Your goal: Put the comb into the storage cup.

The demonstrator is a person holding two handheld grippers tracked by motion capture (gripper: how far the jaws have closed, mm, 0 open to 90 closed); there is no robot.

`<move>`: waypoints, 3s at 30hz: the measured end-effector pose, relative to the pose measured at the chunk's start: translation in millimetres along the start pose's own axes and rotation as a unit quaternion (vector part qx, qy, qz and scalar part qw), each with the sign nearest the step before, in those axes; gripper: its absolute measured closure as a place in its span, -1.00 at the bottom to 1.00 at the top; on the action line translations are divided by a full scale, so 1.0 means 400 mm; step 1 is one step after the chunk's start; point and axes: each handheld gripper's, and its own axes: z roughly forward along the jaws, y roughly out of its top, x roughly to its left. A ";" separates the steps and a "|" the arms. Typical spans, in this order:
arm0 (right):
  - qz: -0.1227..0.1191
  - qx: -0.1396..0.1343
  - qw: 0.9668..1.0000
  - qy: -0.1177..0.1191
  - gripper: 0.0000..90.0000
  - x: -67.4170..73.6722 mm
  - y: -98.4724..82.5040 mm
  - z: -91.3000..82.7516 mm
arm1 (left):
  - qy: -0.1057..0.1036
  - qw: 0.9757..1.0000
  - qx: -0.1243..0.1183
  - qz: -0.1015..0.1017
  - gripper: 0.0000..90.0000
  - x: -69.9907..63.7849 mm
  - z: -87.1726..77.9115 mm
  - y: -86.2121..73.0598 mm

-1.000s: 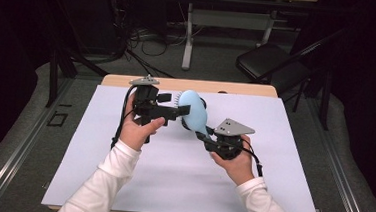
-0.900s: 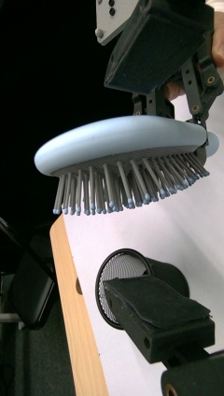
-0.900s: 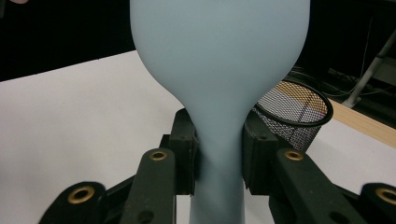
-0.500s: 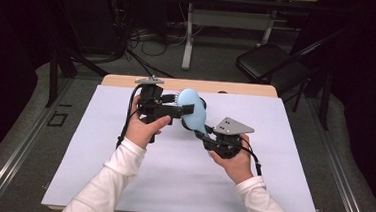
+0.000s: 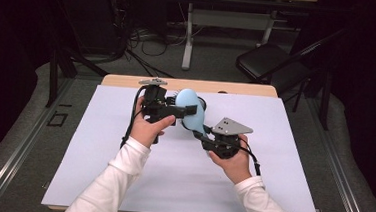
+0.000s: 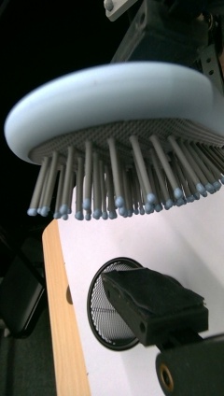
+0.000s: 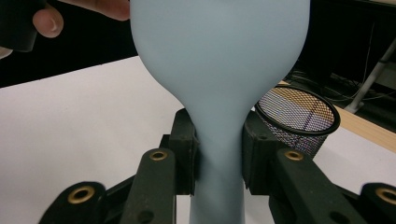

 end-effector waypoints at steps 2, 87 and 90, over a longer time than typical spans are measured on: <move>0.001 -0.001 1.000 0.000 0.55 -0.001 0.000 0.000 | -0.005 1.000 0.003 -0.005 -0.69 0.002 0.003 -0.001; -0.012 0.020 1.000 -0.004 0.54 -0.001 -0.027 0.018 | -0.045 0.992 0.040 -0.108 0.07 0.030 -0.009 0.005; -0.010 0.021 1.000 -0.003 0.54 -0.001 -0.027 0.018 | -0.043 0.992 0.040 -0.113 0.08 0.029 -0.008 0.005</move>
